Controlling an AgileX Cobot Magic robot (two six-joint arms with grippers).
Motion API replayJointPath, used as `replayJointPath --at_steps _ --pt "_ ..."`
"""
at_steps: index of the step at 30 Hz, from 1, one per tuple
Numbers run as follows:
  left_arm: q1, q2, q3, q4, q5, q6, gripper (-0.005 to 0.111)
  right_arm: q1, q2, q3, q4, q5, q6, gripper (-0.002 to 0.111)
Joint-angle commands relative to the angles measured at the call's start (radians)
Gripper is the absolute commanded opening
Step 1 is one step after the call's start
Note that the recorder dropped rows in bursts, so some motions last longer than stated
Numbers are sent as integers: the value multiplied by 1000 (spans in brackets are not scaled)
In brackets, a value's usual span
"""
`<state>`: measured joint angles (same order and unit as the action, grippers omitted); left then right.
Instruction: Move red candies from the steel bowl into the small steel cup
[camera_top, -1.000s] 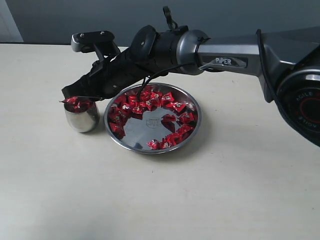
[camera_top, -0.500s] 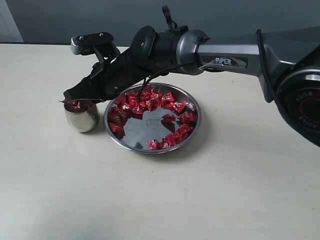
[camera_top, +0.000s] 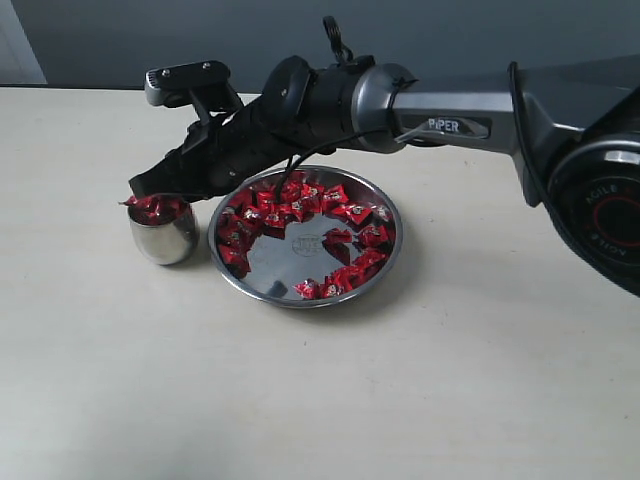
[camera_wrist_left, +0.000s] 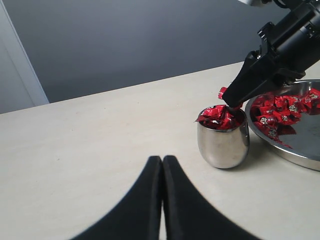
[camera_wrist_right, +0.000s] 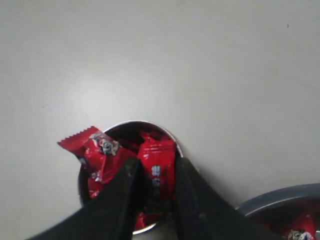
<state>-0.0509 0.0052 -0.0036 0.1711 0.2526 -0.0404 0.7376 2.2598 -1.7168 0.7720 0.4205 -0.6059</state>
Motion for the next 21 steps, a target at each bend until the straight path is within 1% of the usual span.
replayJointPath --at_steps 1,21 --pt "0 -5 4 1 -10 -3 1 0 1 -6 -3 -7 -3 25" --pt "0 -5 4 1 -10 -3 1 0 1 -6 -3 18 -3 25"
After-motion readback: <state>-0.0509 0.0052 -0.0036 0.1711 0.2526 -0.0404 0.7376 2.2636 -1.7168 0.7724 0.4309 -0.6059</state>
